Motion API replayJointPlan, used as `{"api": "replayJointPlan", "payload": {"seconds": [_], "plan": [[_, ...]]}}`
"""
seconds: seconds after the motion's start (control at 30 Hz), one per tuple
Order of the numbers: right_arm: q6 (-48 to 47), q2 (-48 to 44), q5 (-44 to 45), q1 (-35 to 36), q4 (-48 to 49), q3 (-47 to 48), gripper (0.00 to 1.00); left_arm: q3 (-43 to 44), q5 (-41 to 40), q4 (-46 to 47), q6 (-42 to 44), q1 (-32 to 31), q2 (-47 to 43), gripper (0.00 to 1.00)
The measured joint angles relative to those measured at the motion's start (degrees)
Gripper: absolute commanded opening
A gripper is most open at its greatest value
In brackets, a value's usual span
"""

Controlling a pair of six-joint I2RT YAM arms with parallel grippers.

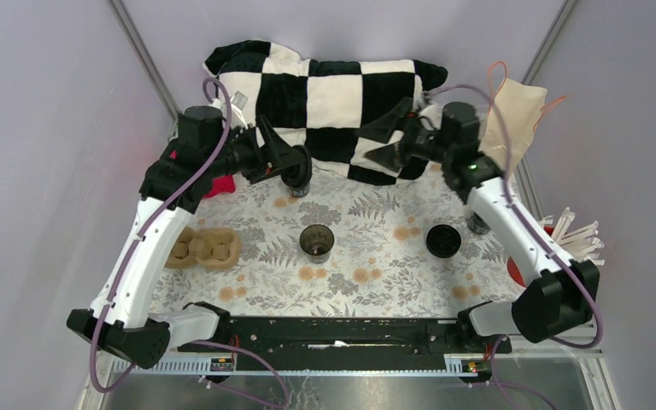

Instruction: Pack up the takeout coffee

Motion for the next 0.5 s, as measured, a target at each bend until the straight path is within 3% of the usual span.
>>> {"api": "replayJointPlan", "payload": {"seconds": [0.1, 0.2, 0.37, 0.5], "plan": [[-19.4, -1.7, 11.2, -6.9, -27.6, 6.8, 0.92, 0.7, -5.6, -7.8, 4.9, -0.7, 2.1, 0.63], [-33.5, -1.6, 18.3, -7.4, -43.5, 9.7, 0.93, 1.0, -14.4, -14.3, 8.3, -6.3, 5.5, 0.63], [-44.4, -1.6, 21.6, -6.4, -55.8, 4.5, 0.94, -0.4, -24.7, -18.5, 10.8, -20.8, 12.5, 0.62], [-47.1, -1.6, 21.9, -6.4, -58.8, 1.3, 0.94, -1.9, -30.8, -20.4, 11.0, -27.2, 16.9, 0.63]]}}
